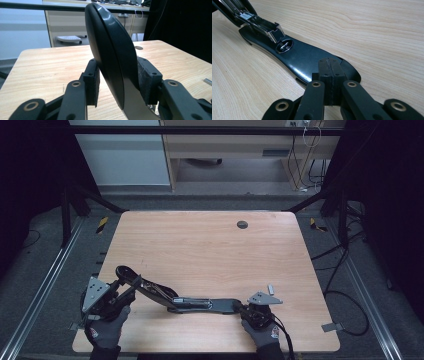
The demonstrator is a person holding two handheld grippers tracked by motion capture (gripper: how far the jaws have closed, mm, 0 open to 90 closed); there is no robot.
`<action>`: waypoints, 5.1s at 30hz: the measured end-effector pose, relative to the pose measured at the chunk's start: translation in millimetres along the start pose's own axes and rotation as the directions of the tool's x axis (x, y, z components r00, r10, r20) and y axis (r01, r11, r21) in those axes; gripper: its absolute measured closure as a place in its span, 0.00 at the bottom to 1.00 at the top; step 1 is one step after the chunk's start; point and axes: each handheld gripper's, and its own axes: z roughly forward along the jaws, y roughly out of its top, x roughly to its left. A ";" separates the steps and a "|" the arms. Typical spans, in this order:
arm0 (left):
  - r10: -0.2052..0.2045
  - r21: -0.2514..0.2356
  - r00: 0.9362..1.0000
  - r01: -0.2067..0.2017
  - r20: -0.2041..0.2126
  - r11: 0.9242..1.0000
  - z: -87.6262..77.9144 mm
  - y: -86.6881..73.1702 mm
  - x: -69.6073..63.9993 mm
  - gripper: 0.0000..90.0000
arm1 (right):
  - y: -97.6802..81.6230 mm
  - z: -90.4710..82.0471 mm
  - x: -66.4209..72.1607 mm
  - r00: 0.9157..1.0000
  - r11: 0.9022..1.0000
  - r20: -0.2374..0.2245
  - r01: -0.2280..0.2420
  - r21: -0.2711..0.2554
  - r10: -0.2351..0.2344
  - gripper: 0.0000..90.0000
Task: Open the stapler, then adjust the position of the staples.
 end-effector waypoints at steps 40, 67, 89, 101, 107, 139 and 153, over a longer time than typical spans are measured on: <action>0.008 0.045 1.000 -0.008 -0.005 0.999 -7.4 5.7 11.3 0.47 | 17.1 -21.1 -6.7 0.999 1.000 0.029 -0.013 -0.025 0.014 0.77; -0.008 -0.012 1.000 0.008 -0.023 1.000 -26.1 54.8 25.2 0.43 | 16.9 -55.5 -49.9 0.983 0.997 0.171 -0.059 -0.047 0.066 0.68; -0.020 0.011 0.989 0.022 -0.147 1.000 -47.2 46.8 71.0 0.54 | 26.0 -83.9 -76.1 0.958 0.996 0.270 -0.092 -0.020 0.094 0.73; -0.010 0.112 0.980 0.033 -0.199 0.993 -37.3 8.8 78.2 0.55 | 30.7 -72.2 -85.6 0.958 0.994 0.276 -0.099 0.053 0.081 0.75; 0.006 0.179 0.979 0.031 -0.201 0.983 -29.2 -8.7 73.3 0.55 | 37.3 -67.1 -84.7 0.956 0.993 0.285 -0.086 0.074 0.062 0.78; 0.071 0.330 0.986 -0.018 -0.149 0.944 -8.5 -65.0 52.1 0.54 | 41.7 -23.5 -97.8 0.928 0.965 0.370 -0.133 0.226 0.041 0.80; 0.066 0.345 0.989 -0.016 -0.133 0.938 -5.4 -68.5 51.1 0.55 | 40.3 -16.6 -100.1 0.921 0.954 0.388 -0.139 0.265 0.026 0.86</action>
